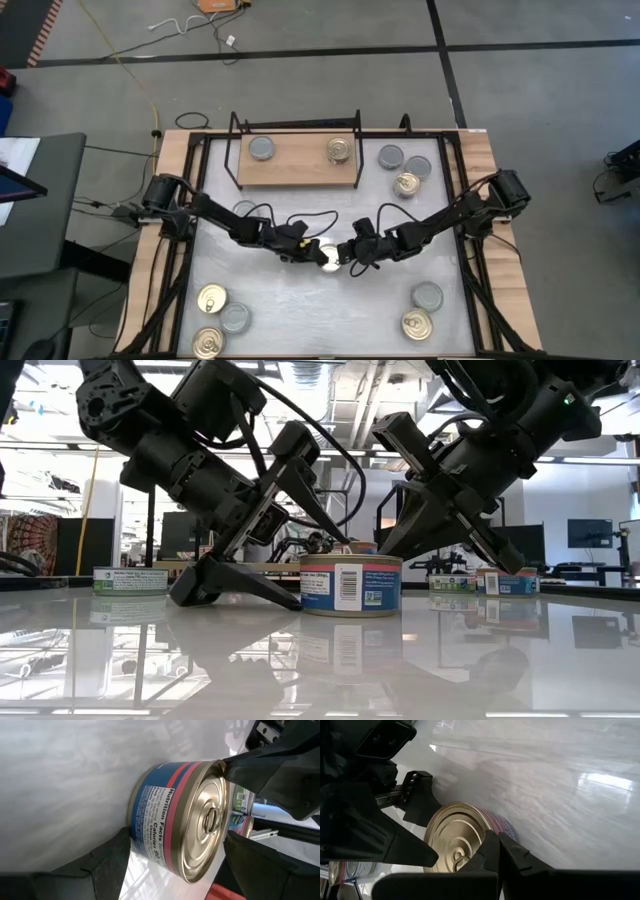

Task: Stack canned seafood by type on shelf
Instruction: Stack the blue tuna can on top of the blue tuna can on the shelf

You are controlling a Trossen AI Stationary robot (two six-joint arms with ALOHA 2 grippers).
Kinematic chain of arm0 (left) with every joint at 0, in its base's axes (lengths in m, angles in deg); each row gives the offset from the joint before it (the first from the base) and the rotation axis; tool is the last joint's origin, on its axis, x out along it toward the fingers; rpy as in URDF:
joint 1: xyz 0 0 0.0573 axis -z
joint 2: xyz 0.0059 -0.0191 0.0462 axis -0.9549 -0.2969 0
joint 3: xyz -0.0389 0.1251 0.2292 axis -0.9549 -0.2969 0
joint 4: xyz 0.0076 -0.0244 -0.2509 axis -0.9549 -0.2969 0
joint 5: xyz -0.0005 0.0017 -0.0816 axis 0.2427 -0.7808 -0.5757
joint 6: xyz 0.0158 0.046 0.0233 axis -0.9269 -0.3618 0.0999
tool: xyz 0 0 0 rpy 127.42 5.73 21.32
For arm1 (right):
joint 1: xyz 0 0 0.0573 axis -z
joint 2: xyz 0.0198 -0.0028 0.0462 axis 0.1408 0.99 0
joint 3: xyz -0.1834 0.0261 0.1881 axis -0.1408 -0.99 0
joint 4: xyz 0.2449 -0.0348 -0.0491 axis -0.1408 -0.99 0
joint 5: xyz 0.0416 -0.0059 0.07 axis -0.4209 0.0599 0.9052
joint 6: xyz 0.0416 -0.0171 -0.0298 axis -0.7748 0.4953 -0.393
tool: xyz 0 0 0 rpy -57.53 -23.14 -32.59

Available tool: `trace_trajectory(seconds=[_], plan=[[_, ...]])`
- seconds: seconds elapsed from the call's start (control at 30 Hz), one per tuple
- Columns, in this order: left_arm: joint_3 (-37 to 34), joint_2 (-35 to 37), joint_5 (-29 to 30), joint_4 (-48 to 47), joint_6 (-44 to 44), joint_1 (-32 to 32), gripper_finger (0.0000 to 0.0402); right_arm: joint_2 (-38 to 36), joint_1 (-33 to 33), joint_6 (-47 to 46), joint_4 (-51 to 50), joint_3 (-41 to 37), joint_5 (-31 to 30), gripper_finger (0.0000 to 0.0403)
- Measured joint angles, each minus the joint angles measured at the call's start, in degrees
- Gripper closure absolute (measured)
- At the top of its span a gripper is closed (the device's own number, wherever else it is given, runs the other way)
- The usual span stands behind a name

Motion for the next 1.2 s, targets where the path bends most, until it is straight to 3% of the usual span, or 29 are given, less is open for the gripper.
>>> trace_trajectory(seconds=[0.33, 1.2], plan=[[0.00, -0.02, 1.54, 0.18, -0.04, 0.29, 0.0093, 0.00, 0.00, 0.00, -0.37, 0.00, 0.00, 0.0383], [-0.09, -0.07, -0.90, 2.22, -3.00, -3.02, 0.0092, 0.00, -0.11, 0.09, -1.01, -0.04, 0.02, 0.0383]])
